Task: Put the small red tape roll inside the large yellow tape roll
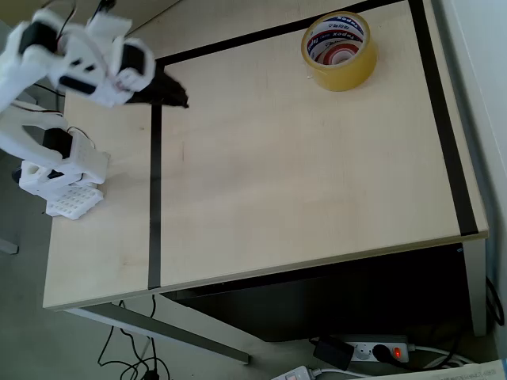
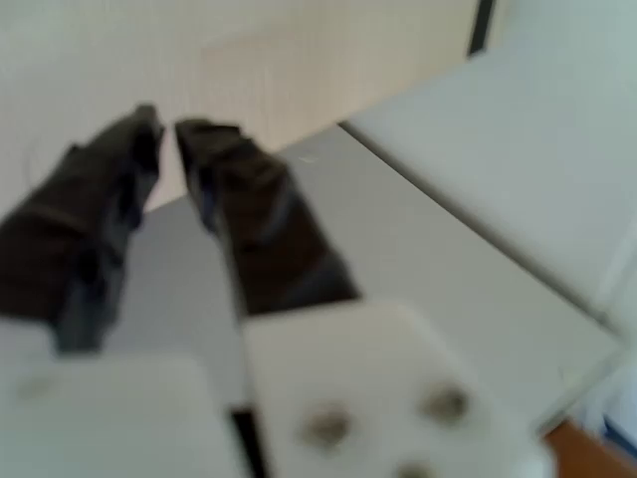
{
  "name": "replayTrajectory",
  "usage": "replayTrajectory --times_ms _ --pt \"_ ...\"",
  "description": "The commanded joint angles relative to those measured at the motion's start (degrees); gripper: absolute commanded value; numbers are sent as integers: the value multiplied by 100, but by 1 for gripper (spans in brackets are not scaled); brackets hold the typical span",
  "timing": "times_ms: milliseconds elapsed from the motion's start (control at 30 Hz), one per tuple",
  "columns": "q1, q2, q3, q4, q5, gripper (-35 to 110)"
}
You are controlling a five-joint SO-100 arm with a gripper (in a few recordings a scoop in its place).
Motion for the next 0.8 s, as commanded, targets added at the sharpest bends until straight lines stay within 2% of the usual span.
replayTrajectory --times_ms 0,133,333,433,500,567,767 --pt "35 2162 2830 -2092 132 0" --pt "-35 2856 3999 -2575 97 0" --pt "141 3331 5045 -2681 132 3" --pt "141 4359 5897 -2689 132 3" --pt "53 5616 6583 -2470 97 2" --pt "-141 7242 7251 -1802 88 0" --pt "-281 7330 7594 -1345 387 0"
